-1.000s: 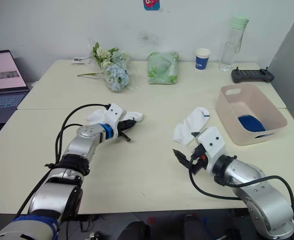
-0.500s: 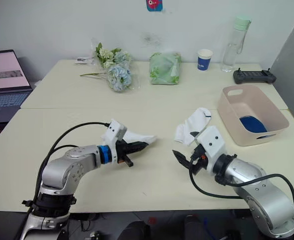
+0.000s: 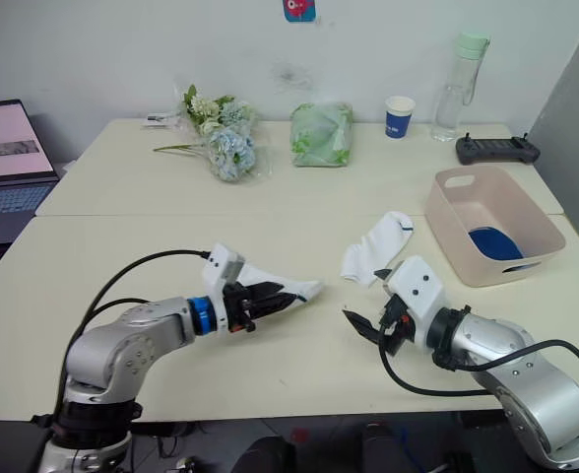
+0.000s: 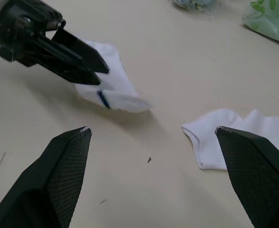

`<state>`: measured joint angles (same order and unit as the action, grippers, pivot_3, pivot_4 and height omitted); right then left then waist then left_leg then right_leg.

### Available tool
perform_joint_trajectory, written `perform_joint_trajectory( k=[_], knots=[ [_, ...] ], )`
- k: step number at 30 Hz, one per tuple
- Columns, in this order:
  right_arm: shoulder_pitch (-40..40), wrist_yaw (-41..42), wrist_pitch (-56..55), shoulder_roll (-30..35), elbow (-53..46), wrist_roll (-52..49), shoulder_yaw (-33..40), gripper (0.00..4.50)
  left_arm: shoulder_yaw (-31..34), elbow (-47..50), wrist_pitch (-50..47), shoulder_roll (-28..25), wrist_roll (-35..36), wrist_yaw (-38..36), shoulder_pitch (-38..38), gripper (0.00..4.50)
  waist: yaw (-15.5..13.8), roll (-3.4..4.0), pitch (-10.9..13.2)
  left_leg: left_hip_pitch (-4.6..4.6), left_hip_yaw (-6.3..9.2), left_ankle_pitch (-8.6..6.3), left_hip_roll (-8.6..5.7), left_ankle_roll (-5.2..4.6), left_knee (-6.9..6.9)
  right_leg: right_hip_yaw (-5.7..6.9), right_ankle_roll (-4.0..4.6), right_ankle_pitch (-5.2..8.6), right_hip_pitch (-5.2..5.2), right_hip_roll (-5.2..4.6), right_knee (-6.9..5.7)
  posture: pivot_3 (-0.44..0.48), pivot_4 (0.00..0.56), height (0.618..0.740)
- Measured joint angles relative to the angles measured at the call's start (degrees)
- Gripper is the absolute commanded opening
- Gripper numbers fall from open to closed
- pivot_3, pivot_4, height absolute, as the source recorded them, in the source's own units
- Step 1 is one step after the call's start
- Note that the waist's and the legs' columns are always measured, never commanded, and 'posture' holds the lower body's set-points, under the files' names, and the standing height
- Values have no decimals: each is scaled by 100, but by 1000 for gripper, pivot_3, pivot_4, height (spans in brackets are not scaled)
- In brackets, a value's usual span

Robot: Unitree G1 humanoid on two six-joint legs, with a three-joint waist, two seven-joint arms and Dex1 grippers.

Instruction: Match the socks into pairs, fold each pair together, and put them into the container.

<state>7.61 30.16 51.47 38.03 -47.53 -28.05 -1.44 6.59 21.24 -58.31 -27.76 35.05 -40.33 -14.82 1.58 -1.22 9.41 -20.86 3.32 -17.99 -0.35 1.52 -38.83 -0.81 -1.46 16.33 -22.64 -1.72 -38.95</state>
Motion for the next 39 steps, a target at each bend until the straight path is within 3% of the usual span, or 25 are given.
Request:
perform_joint_trajectory(
  k=[4, 14, 17, 22, 27, 30, 35, 39],
  knots=[
    [143, 145, -3, 39, 3, -50, -26, 4500, 616, 3, -121, -358, 472, -179, 66, 4476, -4, 0, 0, 2, 3, 0, -2, 0, 0, 3, 0, 0, 4, 0, 0, 0, 150, 740],
    [494, -40, -70, -270, 468, 246, -756, 4500, 1228, -1422, 1026, -623, -7, 155, 73, 4476, -4, 0, 0, 1, 3, 0, -2, 0, 2, 2, 1, 0, 0, -3, 3, 0, 150, 740],
    [560, -39, -304, -210, 702, 627, -1100, 4500, 1084, -1938, 1476, -729, -423, 210, 49, 4476, -5, 0, 0, 1, 2, 0, -5, 1, 2, 2, 0, 0, 0, -8, 5, 0, 150, 740],
    [770, 321, -1644, 582, 1386, 2104, -2237, 4500, 713, -2444, 1874, -751, -865, 193, -52, 4476, -11, -3, 2, -2, -2, 0, -11, 1, 1, 5, 0, 0, -2, -18, 9, 0, 150, 740],
    [1152, 592, -2306, 372, 2044, 2733, -2610, 4500, 435, -2646, 1842, -783, -954, 11, -197, 4476, -4, -5, 3, 0, -1, 1, -8, 2, 1, 5, 0, 0, -3, -16, 1, 0, 150, 740],
    [1452, 777, -2568, 76, 2495, 3005, -2823, 4500, 219, -2864, 1736, -799, -1015, -61, -502, 3869, -3, -5, 3, 0, 0, 1, -9, 2, 1, 8, 0, 0, -2, -16, 0, 0, 150, 740],
    [1854, 1107, -2770, -269, 3057, 3402, -3145, 4500, -9, -3135, 1631, -893, -1179, -172, -809, 2305, -9, -5, 3, -2, -1, 1, -12, 2, 0, 7, 0, 0, -3, -21, 3, 0, 150, 740],
    [2067, 1370, -2862, -482, 3440, 3592, -3254, 3151, -118, -3254, 1600, -926, -1314, -192, -928, 962, -9, -5, 3, 0, 0, 1, -13, 3, 0, 8, 0, 0, -3, -23, 2, 0, 150, 740]
  ],
)
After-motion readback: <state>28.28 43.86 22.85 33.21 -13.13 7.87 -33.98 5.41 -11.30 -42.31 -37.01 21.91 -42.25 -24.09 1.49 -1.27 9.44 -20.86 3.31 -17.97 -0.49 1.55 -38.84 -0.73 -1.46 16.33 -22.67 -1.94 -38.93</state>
